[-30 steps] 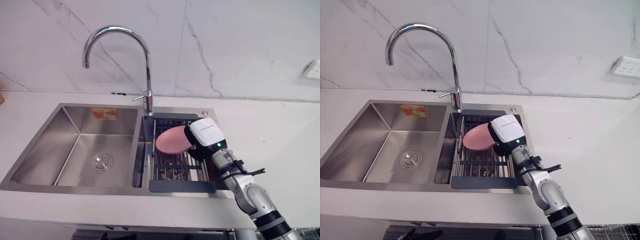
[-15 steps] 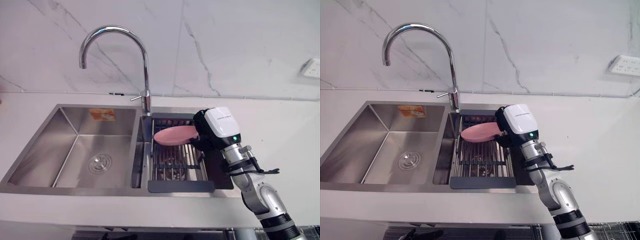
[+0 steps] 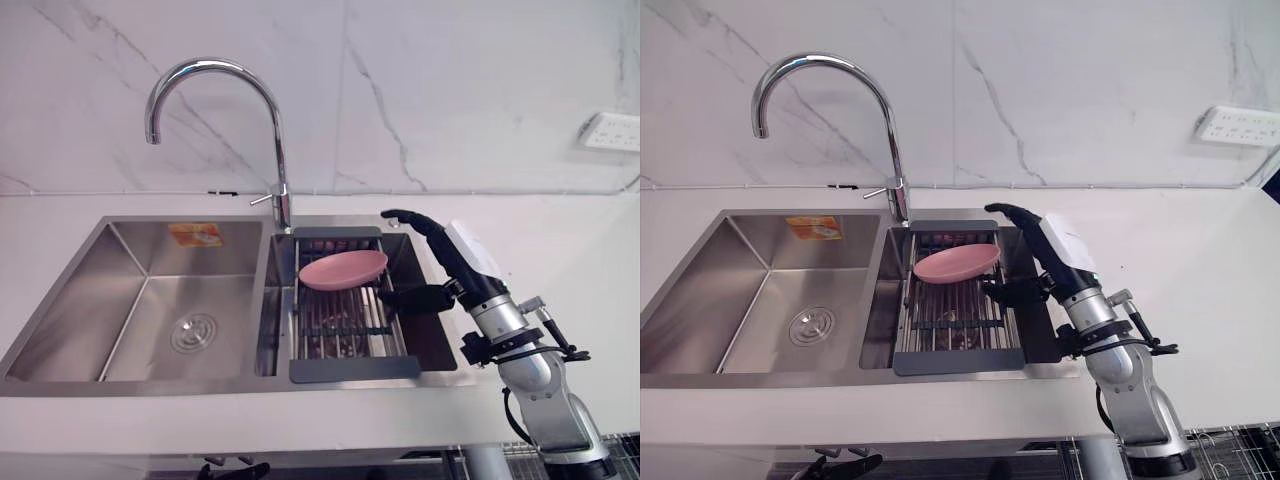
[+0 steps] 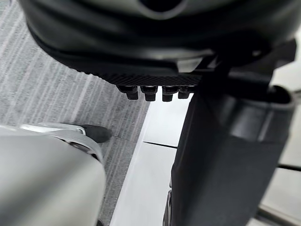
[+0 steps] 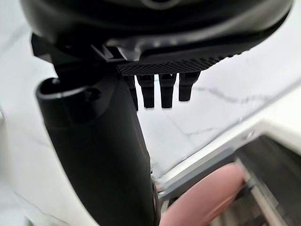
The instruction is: Walk over to the sink, pick up the cup, carry it to the dishwasher, place the cup inside the dishwasher, then close the dishwasher door
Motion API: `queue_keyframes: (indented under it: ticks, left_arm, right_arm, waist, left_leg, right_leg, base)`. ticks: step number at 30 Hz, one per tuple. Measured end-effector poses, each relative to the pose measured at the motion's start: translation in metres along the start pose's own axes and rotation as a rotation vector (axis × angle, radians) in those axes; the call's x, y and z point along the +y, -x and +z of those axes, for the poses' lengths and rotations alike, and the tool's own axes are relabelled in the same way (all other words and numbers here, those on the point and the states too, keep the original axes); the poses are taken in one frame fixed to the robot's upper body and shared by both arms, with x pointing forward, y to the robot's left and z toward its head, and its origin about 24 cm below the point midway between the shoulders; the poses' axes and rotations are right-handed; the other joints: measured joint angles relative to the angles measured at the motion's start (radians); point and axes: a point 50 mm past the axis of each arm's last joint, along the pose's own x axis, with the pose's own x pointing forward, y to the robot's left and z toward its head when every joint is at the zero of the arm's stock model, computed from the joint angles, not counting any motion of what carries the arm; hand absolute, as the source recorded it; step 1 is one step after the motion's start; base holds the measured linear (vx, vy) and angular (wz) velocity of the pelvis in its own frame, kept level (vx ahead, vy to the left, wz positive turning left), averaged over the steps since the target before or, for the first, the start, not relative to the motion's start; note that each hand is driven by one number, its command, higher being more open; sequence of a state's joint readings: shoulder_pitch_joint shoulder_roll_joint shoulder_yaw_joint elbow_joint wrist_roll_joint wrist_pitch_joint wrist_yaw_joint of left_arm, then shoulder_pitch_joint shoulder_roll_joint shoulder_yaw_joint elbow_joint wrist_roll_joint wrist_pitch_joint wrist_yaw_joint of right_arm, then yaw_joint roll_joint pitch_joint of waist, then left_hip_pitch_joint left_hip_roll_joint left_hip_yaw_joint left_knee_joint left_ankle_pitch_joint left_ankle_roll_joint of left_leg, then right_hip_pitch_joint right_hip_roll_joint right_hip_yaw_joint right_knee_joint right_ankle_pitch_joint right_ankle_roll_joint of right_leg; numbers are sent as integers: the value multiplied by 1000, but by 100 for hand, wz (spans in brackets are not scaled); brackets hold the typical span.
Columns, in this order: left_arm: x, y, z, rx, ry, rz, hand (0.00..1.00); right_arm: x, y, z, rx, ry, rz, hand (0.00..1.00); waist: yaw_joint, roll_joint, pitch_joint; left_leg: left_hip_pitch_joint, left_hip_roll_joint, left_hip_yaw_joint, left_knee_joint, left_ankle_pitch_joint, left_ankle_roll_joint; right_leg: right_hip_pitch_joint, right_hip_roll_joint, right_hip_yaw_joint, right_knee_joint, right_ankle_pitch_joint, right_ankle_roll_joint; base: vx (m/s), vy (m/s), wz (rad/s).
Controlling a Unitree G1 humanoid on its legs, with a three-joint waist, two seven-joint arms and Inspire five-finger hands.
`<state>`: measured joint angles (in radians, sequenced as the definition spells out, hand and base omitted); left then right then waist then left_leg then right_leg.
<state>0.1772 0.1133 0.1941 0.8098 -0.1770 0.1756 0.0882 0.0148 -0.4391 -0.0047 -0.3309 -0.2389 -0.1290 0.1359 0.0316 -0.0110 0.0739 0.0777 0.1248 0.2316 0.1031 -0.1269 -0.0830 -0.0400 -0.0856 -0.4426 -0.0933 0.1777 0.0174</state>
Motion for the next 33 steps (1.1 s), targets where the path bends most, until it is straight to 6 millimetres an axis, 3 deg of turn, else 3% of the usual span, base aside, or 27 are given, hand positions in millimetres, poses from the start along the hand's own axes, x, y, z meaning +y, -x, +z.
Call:
queue_keyframes:
  ticks: [7,18,25,33]
  left_arm:
    - [-1,1,0,-1,5,-5,100]
    - [-4,1,-2,23,1,-17,100]
    - [-5,1,-1,22,-7,-21,100]
    - [-6,2,-6,35,-45,-31,100]
  right_arm:
    - [8,6,-5,35,-12,115,100]
    - [9,-3,-1,30,510,215,100]
    - [24,-17,7,-30,616,249,100]
    - [36,-27,-21,72,668,306,100]
  waist:
    - [-4,12,-21]
    - [1,11,-42]
    - [12,10,-52]
    - [41,8,-52]
  left_leg:
    - [-2,2,0,6,-2,-4]
    - [-10,5,-5,22,-11,-6]
    - [-21,4,-28,26,-11,-6]
    - [-21,0,-57,10,-4,-2]
  right_leg:
    - [1,1,-1,0,-2,-2]
    - [2,1,-6,0,-3,-3]
    - [7,-3,-26,0,-4,-4]
    - [18,-8,-54,0,0,-10]
  base:
    - [4,39,0]
    - [13,46,1]
    - [-2,49,9]
    - [17,43,11]
